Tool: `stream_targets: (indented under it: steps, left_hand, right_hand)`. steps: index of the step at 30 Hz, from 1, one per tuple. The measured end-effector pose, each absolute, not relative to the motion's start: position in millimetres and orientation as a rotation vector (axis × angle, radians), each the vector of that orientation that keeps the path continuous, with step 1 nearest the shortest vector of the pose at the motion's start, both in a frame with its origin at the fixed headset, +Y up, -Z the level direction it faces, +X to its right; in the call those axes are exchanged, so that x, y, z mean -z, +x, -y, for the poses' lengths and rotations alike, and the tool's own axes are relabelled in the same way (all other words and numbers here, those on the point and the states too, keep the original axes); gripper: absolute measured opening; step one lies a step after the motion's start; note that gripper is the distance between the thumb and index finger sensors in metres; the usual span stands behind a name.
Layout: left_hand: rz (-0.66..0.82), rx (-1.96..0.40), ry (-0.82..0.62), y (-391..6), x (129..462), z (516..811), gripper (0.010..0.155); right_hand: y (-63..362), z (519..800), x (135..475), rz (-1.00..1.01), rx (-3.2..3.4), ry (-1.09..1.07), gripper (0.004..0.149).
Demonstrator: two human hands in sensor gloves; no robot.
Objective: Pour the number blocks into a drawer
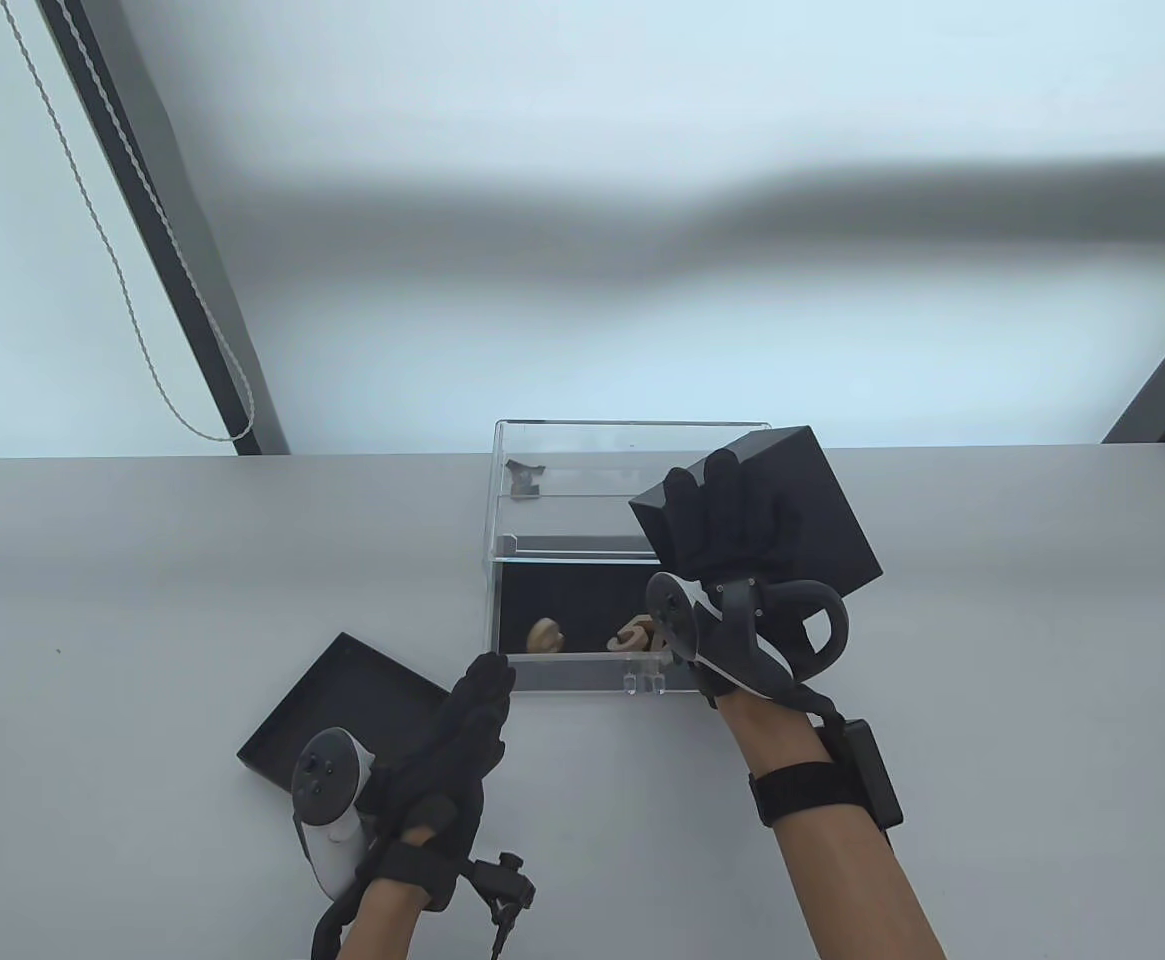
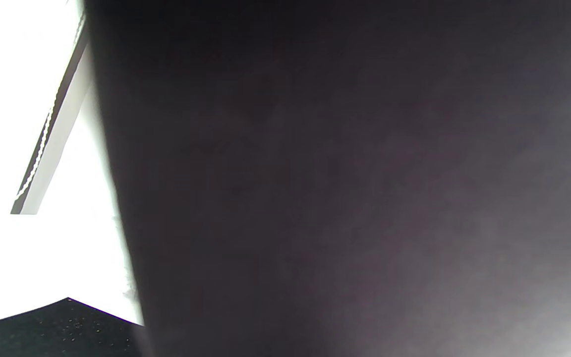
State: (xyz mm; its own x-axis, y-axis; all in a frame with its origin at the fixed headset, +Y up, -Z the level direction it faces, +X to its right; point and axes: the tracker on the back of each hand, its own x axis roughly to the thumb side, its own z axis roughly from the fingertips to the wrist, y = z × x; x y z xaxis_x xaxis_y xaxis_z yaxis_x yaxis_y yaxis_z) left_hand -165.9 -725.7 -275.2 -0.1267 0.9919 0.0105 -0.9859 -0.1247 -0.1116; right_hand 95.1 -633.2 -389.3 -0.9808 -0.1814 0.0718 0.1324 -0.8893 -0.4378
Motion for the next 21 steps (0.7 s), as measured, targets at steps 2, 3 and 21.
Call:
stream_targets:
  steps: [2, 3, 21]
  left_hand:
    - [0.103, -1.696, -0.076, -165.6, 275.2, 725.8, 0.065]
    - [0.103, -1.696, -0.077, -165.5, 275.3, 725.8, 0.065]
    - [0.098, -1.711, -0.095, -165.7, 275.7, 725.3, 0.065]
  right_hand:
    - [92.1, 633.9, 389.1, -0.653, 2.881, -0.171, 0.089]
    - [90.3, 634.9, 389.0, -0.649, 2.871, -0.179, 0.089]
    - [41.6, 643.0, 382.6, -0.623, 2.718, -0.265, 0.089]
